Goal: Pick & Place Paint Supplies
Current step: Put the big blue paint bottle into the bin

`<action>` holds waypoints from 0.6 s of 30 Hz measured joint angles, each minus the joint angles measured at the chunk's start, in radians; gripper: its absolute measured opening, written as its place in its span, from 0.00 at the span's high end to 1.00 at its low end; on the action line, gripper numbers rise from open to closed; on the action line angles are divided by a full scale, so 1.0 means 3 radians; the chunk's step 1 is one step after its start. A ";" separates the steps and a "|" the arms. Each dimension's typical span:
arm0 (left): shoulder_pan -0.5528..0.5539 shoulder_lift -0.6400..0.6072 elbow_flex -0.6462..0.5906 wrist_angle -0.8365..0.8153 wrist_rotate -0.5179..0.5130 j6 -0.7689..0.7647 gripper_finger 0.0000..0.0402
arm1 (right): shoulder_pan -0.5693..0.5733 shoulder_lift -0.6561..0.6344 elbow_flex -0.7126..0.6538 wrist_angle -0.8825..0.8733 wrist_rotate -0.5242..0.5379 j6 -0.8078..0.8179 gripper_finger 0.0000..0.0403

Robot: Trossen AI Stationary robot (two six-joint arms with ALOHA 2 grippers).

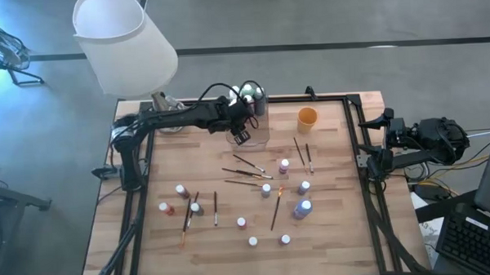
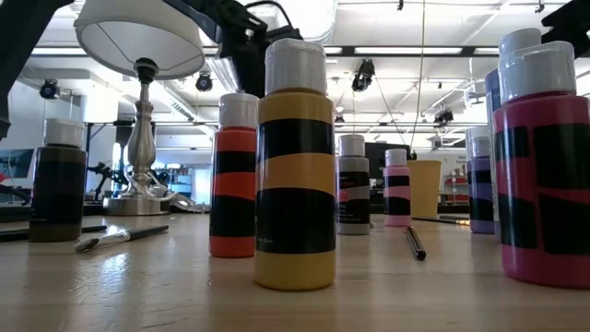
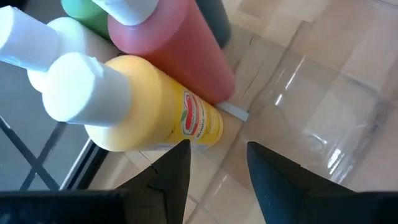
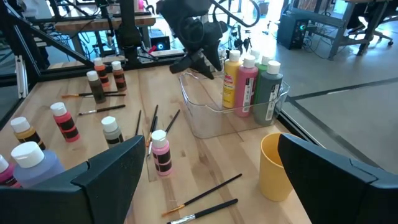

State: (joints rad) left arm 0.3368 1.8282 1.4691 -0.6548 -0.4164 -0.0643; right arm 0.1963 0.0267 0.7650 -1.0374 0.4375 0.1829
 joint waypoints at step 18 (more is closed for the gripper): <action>0.0049 0.0000 -0.0051 0.0216 -0.0289 0.0078 0.59 | 0.0000 0.0000 0.0000 0.0001 0.0000 0.0000 0.10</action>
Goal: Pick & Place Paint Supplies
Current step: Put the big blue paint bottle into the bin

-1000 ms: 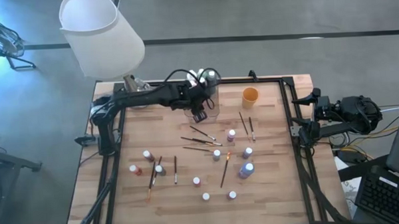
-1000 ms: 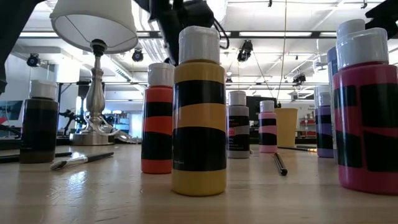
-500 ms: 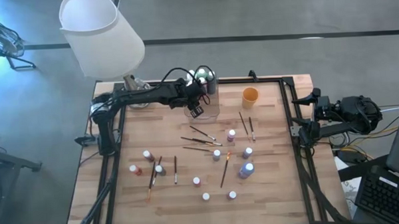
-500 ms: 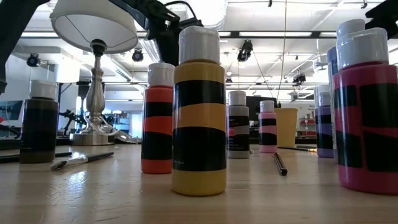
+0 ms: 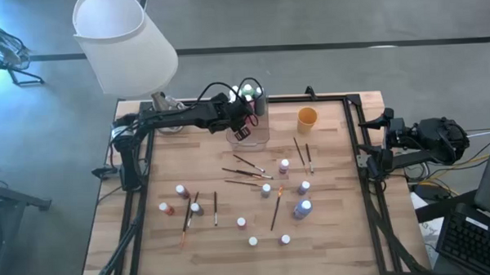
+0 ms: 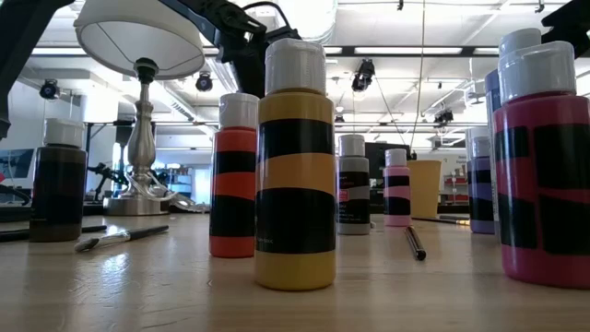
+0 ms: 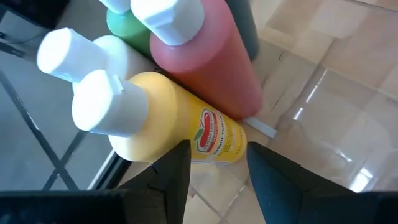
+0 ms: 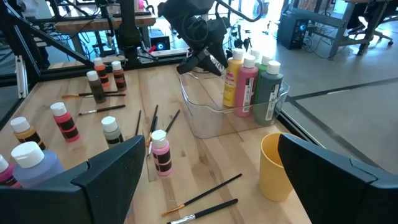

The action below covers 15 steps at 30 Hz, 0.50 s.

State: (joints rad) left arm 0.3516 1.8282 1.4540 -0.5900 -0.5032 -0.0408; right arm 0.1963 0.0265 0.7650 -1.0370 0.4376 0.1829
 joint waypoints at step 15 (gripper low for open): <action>-0.0124 -0.0150 0.0211 -0.0253 0.0400 -0.0091 0.59 | 0.0000 0.0001 0.0000 -0.0001 -0.0001 0.0000 0.10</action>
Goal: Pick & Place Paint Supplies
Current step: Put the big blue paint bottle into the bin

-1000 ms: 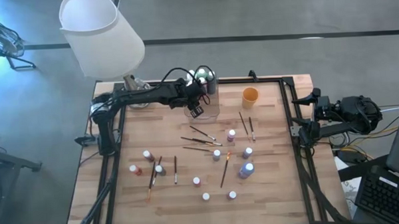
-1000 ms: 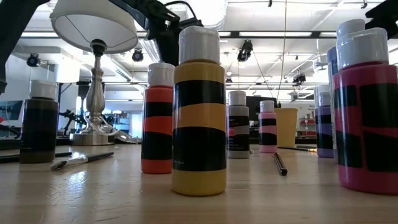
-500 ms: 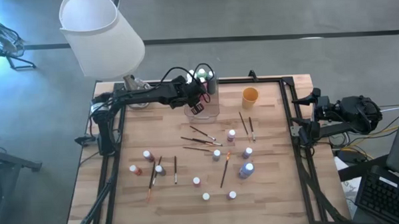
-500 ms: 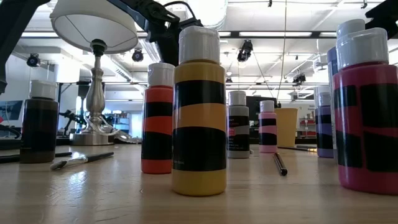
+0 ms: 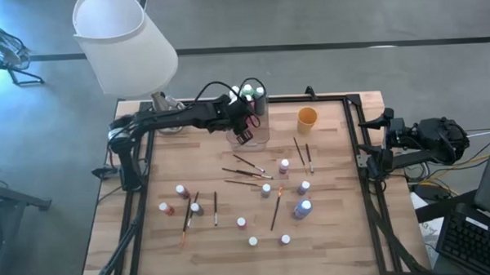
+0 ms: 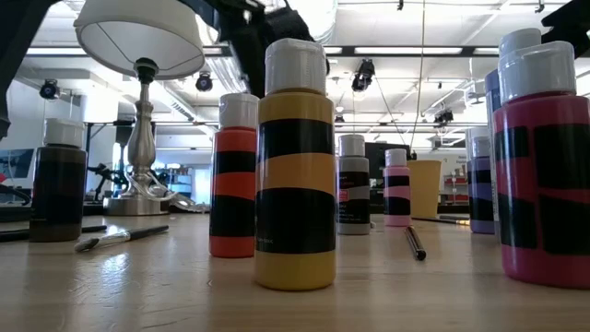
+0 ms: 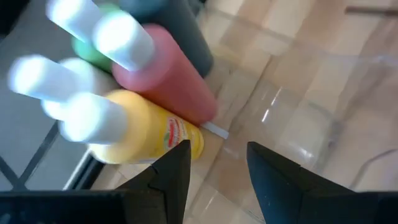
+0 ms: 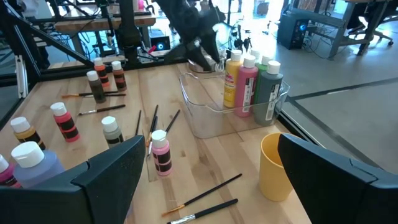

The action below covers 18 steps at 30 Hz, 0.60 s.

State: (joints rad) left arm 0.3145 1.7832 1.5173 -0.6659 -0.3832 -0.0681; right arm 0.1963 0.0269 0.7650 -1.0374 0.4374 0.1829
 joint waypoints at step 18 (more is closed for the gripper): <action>-0.0228 -0.0609 0.0025 0.0593 0.0001 0.0039 0.59 | 0.0000 -0.0001 0.0000 0.0000 0.0001 0.0000 0.10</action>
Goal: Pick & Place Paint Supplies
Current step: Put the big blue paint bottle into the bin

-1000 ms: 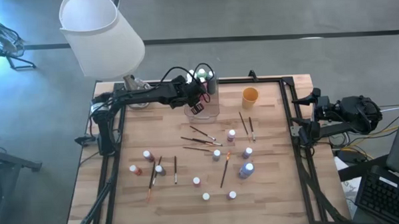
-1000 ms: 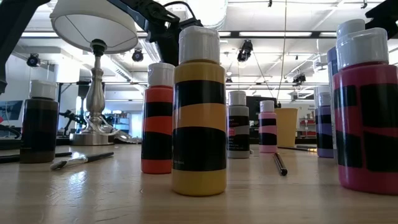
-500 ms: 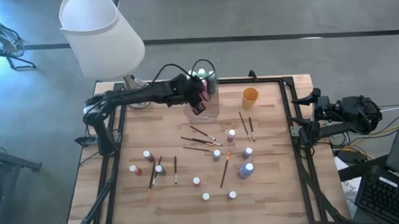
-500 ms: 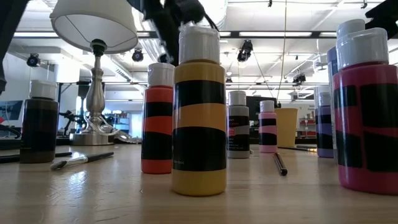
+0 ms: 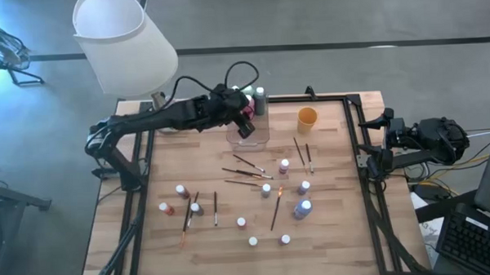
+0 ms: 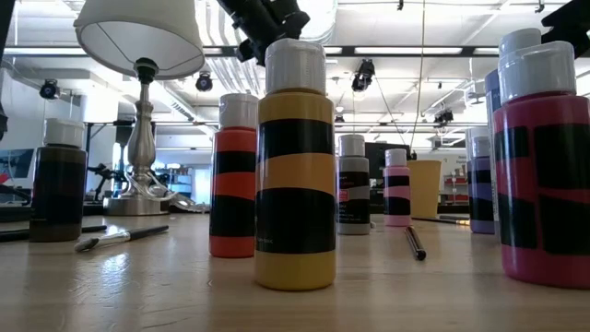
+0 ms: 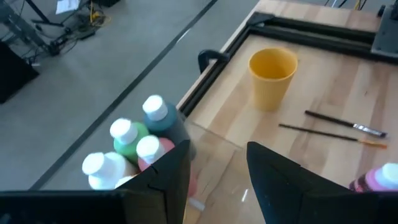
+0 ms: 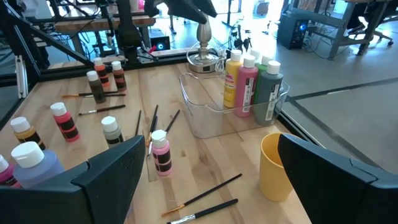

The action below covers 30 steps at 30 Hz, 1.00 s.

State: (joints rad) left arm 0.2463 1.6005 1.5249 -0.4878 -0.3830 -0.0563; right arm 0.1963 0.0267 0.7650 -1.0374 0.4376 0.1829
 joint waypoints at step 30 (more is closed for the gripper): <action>-0.1032 -0.0508 0.0058 -0.0096 0.0231 0.0286 0.59 | 0.0000 0.0000 0.0000 0.0000 -0.0001 0.0000 0.10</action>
State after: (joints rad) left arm -0.0635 1.4481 1.5424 -0.5167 -0.3139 0.0296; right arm 0.1962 0.0268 0.7650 -1.0374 0.4374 0.1829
